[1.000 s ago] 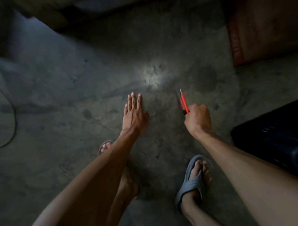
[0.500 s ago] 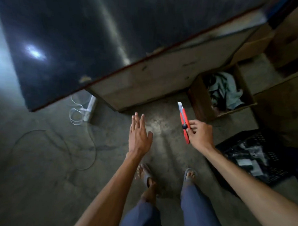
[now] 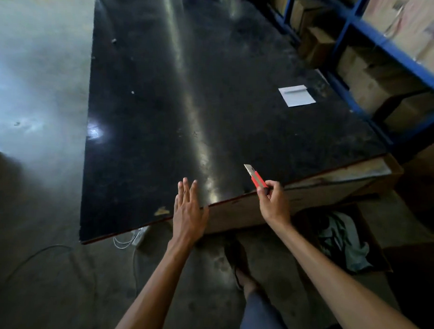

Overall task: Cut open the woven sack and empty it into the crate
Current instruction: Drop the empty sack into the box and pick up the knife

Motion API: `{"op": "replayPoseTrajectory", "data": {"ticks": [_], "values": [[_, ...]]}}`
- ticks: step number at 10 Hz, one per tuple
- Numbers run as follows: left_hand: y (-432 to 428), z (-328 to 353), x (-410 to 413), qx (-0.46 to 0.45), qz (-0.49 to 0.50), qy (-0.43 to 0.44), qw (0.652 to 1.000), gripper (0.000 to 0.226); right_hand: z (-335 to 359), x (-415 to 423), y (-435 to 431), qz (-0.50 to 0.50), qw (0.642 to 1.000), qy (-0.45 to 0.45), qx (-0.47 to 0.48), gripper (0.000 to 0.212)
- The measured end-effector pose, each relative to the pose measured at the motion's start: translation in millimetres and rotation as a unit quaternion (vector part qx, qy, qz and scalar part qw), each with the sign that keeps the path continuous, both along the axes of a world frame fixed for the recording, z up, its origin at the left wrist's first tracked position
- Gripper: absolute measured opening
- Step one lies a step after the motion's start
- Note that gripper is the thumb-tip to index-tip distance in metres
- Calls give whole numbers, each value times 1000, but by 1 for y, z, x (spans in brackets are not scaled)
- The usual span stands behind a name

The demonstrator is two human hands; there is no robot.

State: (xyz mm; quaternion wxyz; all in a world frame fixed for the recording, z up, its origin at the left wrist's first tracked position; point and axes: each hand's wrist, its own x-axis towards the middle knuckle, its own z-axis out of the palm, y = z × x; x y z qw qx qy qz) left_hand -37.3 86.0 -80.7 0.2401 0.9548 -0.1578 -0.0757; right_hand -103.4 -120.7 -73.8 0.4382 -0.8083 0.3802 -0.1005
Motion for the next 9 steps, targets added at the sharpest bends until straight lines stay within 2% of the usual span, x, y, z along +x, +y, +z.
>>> {"op": "replayPoseTrajectory", "data": {"ticks": [1,2,4,5,7,8,9], "values": [[-21,-29,49,12,19,21,1000,73,-25,58,-18,22,999,9,-48,35],[-38,-58,91,30,38,42,998,70,-54,109,-37,34,995,14,-91,28],[-54,-96,124,81,56,48,994,69,-84,160,-55,67,958,146,-238,29],[-56,-95,122,94,54,50,993,69,-83,164,-55,74,955,161,-236,33],[-47,-58,107,92,27,75,993,70,-55,133,-51,176,938,190,-231,59],[-34,-19,83,63,12,49,997,69,-22,95,-34,247,925,172,-231,65],[0,16,22,32,3,36,999,67,7,24,-9,294,918,161,-211,65]]}}
